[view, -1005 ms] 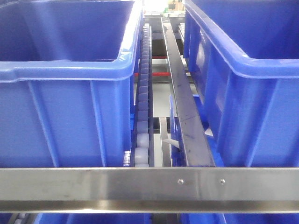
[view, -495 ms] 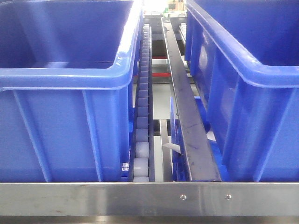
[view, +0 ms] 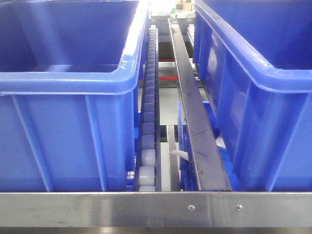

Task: Pick and sort blue part to right shelf
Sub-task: 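Lower the left gripper with the small part into a blue bin, then open the left gripper to drop the small part in the bin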

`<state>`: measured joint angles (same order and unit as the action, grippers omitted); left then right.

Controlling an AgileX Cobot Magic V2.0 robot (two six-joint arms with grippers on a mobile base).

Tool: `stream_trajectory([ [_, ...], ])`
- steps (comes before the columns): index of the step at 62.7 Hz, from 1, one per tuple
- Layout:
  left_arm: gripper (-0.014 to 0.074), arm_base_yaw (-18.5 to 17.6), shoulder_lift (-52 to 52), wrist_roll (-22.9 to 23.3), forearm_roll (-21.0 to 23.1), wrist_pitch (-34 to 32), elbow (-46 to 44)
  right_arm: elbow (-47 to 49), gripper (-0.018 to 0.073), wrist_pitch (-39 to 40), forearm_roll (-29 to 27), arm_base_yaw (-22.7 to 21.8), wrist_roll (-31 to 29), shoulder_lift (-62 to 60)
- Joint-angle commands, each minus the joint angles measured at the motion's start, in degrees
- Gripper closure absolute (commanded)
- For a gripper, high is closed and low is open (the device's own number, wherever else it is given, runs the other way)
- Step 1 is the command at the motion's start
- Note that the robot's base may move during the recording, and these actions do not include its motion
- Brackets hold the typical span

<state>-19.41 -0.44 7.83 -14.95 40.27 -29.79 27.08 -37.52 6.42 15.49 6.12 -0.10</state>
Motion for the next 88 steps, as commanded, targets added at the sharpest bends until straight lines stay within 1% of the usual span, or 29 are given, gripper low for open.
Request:
stream_trajectory([
  [1, 0.0275, 0.2, -0.1, 0.5, -0.5, -7.4, -2.0, 1.6, 0.0365, 5.8, 0.7, -0.2, -0.4, 1.1],
  [6, 0.0275, 0.2, 2.6, 0.5, -0.5, -8.2, -4.2, 1.6, 0.0365, 6.1, 0.7, -0.2, -0.4, 1.1],
  [11, 0.0275, 0.2, 8.9, 0.4, 0.2, -7.5, -8.2, 1.6, 0.0365, 6.1, 0.7, -0.2, -0.4, 1.1],
  [20, 0.0275, 0.2, 25.7, 0.1, 5.4, -6.3, -18.2, 1.6, 0.0365, 6.1, 0.7, -0.2, -0.4, 1.1],
  [26, 0.0275, 0.2, 36.0, 0.1, 7.1, -5.8, -23.0, 1.6, 0.0365, 6.1, 0.7, -0.2, -0.4, 1.1],
  [44, 0.0275, 0.2, 65.2, 0.1, 7.0, -7.2, -34.0, 1.6, 0.0365, 6.1, 0.7, -0.2, -0.4, 1.1],
  [51, 0.0275, 0.2, 75.0, 0.1, 7.0, -7.5, -37.9, 1.6, 0.0365, 6.1, 0.7, -0.2, -0.4, 1.1],
  [58, 0.0275, 0.2, 84.6, 0.1, 8.5, -7.5, -41.9, 1.6, 0.0365, 5.9, 0.7, -0.2, -0.4, 1.1],
  [66, 0.0275, 0.2, 93.1, 0.1, 8.7, -5.5, -46.5, 1.6, 0.0365, 5.3, 0.7, -0.2, -0.4, 1.1],
  [75, 0.0275, 0.4, 100.0, 0.1, 8.7, -2.8, -51.0, 1.6, 0.0365, 5.2, 0.7, -0.2, -0.4, 1.1],
  [88, 0.0269, 0.4, 102.8, 0.1, 8.7, -0.8, -53.3, 1.6, 0.0365, 5.2, 0.7, -0.2, -0.4, 1.1],
])
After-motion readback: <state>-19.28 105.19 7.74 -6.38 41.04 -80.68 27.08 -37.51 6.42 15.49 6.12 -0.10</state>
